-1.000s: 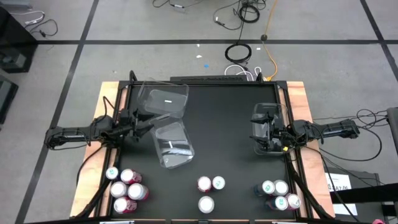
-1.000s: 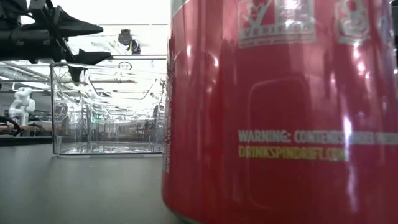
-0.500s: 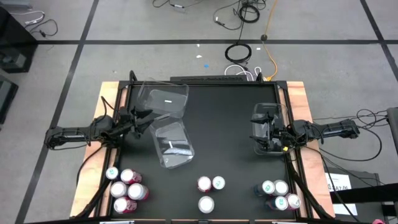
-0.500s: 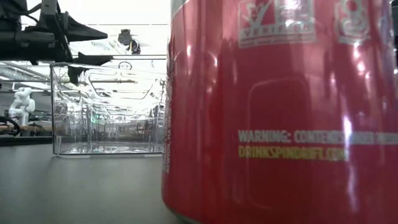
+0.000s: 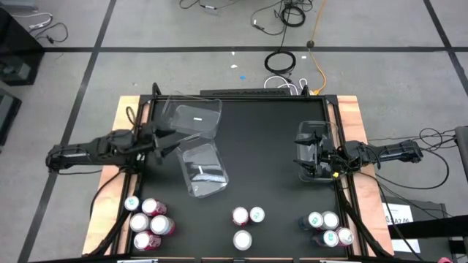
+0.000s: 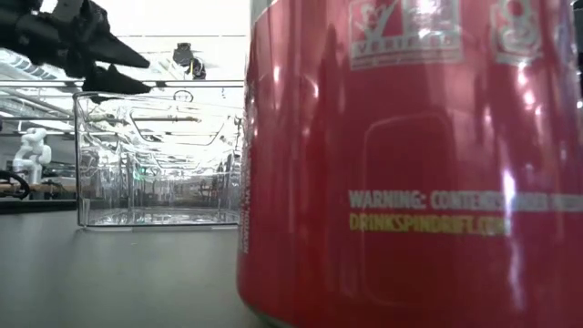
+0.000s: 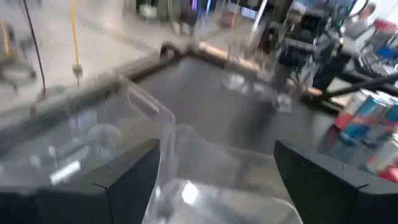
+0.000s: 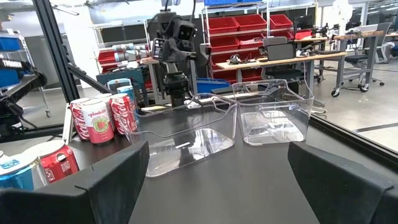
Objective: Sort soda cans
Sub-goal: Move the bottom left transparent bin to the center of the table
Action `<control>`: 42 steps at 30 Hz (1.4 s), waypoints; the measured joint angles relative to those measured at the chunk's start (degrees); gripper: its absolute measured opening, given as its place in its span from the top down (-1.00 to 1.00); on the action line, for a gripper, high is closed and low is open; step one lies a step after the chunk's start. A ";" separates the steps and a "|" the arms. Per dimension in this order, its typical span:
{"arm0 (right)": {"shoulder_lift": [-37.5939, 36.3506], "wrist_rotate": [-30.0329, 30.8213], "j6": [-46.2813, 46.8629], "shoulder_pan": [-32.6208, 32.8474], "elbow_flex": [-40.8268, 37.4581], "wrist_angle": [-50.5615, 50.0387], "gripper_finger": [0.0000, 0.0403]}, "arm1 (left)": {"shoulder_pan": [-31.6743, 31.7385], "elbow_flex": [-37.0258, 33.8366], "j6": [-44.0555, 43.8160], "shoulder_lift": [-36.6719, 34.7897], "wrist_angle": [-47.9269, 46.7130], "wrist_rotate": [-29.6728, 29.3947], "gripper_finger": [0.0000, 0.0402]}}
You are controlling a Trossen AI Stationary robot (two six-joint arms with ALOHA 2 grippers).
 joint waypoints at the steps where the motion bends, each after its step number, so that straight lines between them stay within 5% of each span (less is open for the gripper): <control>1: 0.02 0.00 0.00 -0.01 0.01 0.00 -0.87 | 0.00 2.30 -1.73 1.40 -2.51 0.60 -0.62; 17: 0.02 0.00 0.00 0.01 0.00 0.01 -0.87 | 0.00 30.84 3.95 30.31 -39.62 3.36 -0.62; 35: 0.00 0.02 0.00 0.01 0.00 -0.01 -0.87 | 0.00 32.01 1.74 45.50 -49.10 12.15 -0.61; 42: 0.02 0.02 0.00 0.01 0.00 0.01 -0.87 | -0.59 32.01 -0.97 49.39 -49.00 13.15 -0.42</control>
